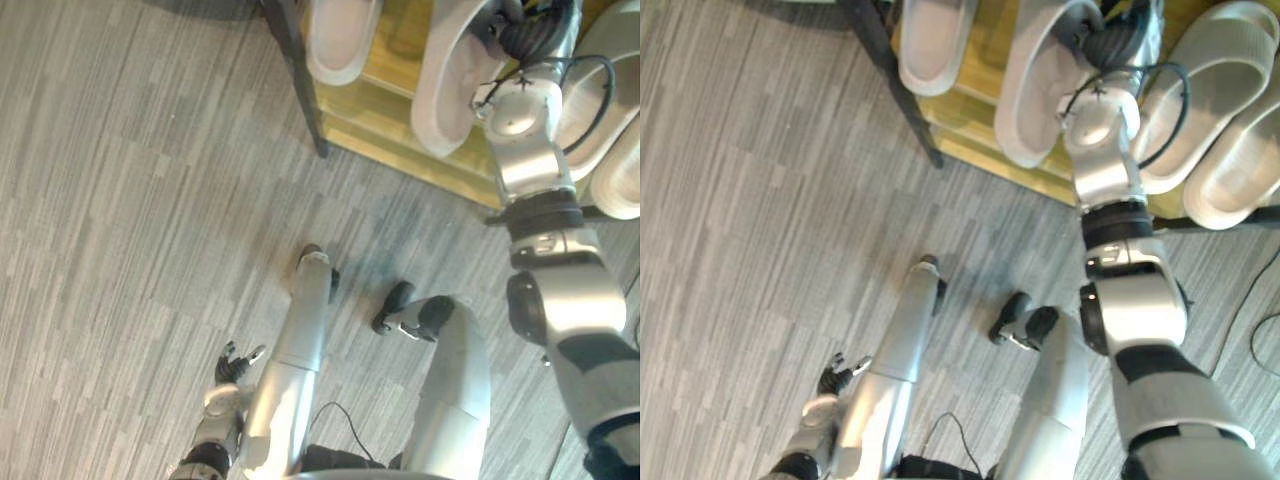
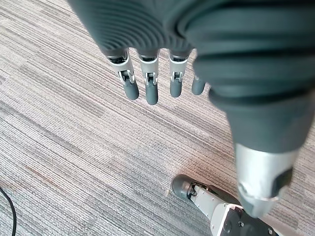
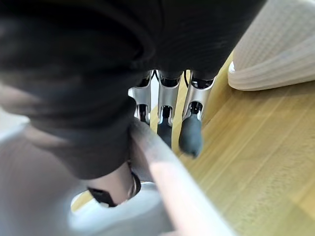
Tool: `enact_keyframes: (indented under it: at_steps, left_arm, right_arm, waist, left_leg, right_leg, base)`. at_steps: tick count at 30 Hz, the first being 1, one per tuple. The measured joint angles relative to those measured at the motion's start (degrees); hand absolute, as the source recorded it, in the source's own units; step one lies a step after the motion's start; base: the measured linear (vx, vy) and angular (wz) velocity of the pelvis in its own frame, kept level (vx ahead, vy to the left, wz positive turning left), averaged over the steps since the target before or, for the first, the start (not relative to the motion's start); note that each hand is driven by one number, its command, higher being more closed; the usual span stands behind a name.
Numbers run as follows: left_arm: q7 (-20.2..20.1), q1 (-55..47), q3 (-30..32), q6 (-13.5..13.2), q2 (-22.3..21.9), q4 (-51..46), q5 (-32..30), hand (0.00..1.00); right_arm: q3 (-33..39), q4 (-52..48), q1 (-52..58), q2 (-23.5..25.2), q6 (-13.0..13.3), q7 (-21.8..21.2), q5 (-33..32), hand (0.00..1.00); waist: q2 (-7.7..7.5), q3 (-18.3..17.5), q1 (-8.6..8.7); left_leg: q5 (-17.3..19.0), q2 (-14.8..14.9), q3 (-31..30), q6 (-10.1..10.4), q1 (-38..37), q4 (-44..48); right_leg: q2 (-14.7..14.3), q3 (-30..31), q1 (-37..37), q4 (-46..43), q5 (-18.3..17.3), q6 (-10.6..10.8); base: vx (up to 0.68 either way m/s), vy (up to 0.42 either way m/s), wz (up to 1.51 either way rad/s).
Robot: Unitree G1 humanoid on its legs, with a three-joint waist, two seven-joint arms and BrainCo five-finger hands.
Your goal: Organize the slippers on the shoe rack
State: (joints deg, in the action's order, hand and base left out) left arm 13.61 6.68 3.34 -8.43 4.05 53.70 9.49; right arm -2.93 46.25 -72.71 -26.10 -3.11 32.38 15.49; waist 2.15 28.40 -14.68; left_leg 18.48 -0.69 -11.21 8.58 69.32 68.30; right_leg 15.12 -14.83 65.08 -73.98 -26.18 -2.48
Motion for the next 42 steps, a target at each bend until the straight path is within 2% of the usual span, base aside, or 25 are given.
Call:
enact_keyframes:
  at_steps: [7, 17, 27, 33, 42]
  left_arm:
    - [0.0, 2.0, -0.1, -0.1, -0.4, -0.2, 0.8, 0.00]
    - [0.0, 2.1, -0.6, -0.1, -0.5, -0.1, 0.8, 0.00]
    - [-0.1, 2.1, -0.8, 0.1, -0.5, -0.2, 1.9, 0.00]
    - [-0.3, 1.9, -0.7, 0.3, -0.4, -0.4, 1.9, 0.00]
    - [-0.2, 1.7, 0.2, 0.5, -0.3, -0.7, 2.0, 0.00]
  right_arm:
    - [-0.1, -0.2, -1.2, 0.1, 0.1, 0.2, -2.6, 0.00]
    - [-0.3, -1.0, -1.2, 1.4, 1.0, 0.2, -6.8, 0.00]
    - [-0.6, -9.6, 3.3, 1.7, 2.8, -0.8, -9.3, 0.00]
    - [-0.5, -14.5, 8.3, 4.3, 3.6, -2.2, -11.6, 0.00]
    - [0.2, -16.3, 14.6, 9.2, 4.6, -3.9, -14.9, 0.00]
  waist:
    - [0.22, -0.2, -0.16]
    - [0.15, -2.3, -0.14]
    - [0.10, -2.5, 0.23]
    - [-0.14, -2.9, 1.10]
    - [-0.59, -2.9, 2.03]
  left_leg:
    - [-0.3, 0.1, -0.3, 0.5, 0.0, -0.2]
    - [-0.6, 0.4, -0.3, 1.1, -0.7, -1.1]
    - [-0.7, 1.2, -0.1, 1.3, -3.2, -2.4]
    - [-0.7, 1.9, 0.1, 1.3, -4.5, -3.3]
    - [-0.2, 2.2, 0.3, 1.4, -6.4, -4.0]
  right_leg:
    - [0.0, -0.2, 0.3, -0.6, -0.3, -0.5]
    - [-0.2, -0.2, 0.1, -0.3, -0.3, -0.5]
    - [-1.1, -0.3, -2.2, 1.1, -0.2, -0.5]
    - [-1.7, -0.3, -3.3, 2.2, -0.1, -0.3]
    - [-2.3, -0.2, -5.1, 3.1, 0.0, -0.4]
  base:
    - [-0.01, 0.009, 0.01]
    - [-0.01, 0.010, 0.00]
    - [-0.01, 0.015, -0.03]
    - [-0.01, 0.017, -0.03]
    - [-0.02, 0.019, -0.03]
